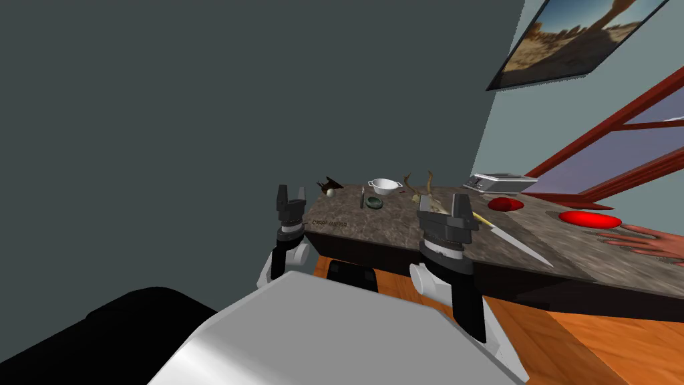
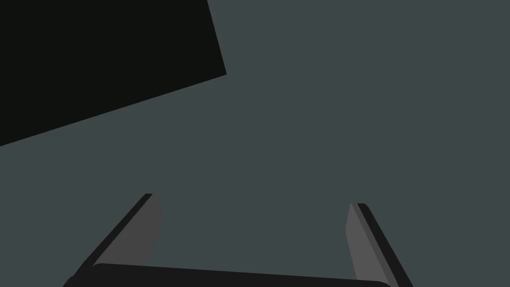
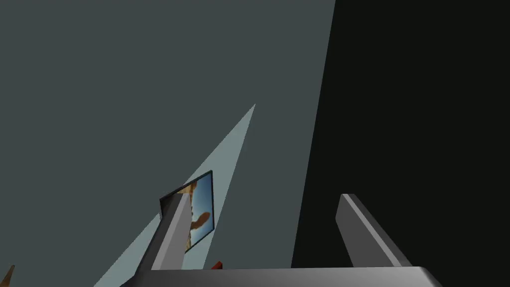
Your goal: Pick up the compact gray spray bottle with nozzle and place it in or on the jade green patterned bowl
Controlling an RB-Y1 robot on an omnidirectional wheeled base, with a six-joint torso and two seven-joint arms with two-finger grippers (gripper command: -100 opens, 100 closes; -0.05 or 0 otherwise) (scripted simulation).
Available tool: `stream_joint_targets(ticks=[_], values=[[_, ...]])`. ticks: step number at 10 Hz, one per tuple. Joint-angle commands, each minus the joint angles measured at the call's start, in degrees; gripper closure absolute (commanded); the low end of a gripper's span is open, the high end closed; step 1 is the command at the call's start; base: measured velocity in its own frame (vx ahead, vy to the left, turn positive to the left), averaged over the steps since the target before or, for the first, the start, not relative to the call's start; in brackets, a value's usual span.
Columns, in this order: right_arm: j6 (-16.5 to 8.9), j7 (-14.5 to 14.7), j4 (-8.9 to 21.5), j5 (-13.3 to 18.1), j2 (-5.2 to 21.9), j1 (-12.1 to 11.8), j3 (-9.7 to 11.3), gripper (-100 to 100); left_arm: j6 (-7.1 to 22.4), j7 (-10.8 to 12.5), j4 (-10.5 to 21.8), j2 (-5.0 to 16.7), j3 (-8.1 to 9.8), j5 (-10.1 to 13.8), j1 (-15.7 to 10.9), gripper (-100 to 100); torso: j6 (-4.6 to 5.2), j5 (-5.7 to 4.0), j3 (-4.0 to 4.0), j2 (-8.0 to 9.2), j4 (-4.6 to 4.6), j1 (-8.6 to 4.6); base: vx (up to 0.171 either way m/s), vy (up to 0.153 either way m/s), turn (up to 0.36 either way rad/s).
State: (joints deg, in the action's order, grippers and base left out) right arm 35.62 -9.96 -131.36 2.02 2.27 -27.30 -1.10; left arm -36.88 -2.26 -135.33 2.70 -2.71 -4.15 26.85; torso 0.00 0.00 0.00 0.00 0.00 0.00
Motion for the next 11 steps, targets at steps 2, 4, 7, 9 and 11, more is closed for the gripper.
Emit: stream_joint_targets(ticks=[2, 4, 7, 9, 11], values=[[-2.34, 0.54, 1.79, 1.09, 2.61, 1.94, -1.00, -100, 0.00, 0.00, 0.00, 0.00, 0.00, 0.00, -0.01, 0, -0.02, 0.02, 0.04, 0.08, 0.01, 0.08, -0.047, 0.043, 0.081], [-4.79, 1.16, 3.66, 2.21, 4.44, 3.95, -1.94, -100, 0.00, 0.00, 0.00, -0.01, -0.01, 0.00, -0.01, 0, -0.01, 0.05, 0.12, 0.22, 0.05, 0.23, -0.065, 0.067, 0.083], [-7.96, 2.04, 6.08, 3.61, 6.27, 6.53, -3.02, -100, 0.00, 0.00, 0.00, -0.01, -0.01, 0.00, -0.01, 0, -0.01, 0.07, 0.17, 0.29, 0.06, 0.27, -0.073, 0.069, 0.083], [-11.51, 3.20, 9.02, 5.22, 7.99, 9.58, -4.12, -100, 0.00, 0.00, 0.00, 0.00, -0.01, 0.00, -0.01, 0, -0.01, 0.04, 0.12, 0.21, 0.05, 0.18, -0.063, 0.059, 0.101], [-13.84, 3.90, 10.66, 6.09, 8.78, 11.27, -4.64, -100, 0.00, 0.00, 0.00, -0.01, -0.01, 0.00, -0.01, 0, -0.02, 0.06, 0.14, 0.24, 0.06, 0.29, -0.059, 0.070, 0.094]])
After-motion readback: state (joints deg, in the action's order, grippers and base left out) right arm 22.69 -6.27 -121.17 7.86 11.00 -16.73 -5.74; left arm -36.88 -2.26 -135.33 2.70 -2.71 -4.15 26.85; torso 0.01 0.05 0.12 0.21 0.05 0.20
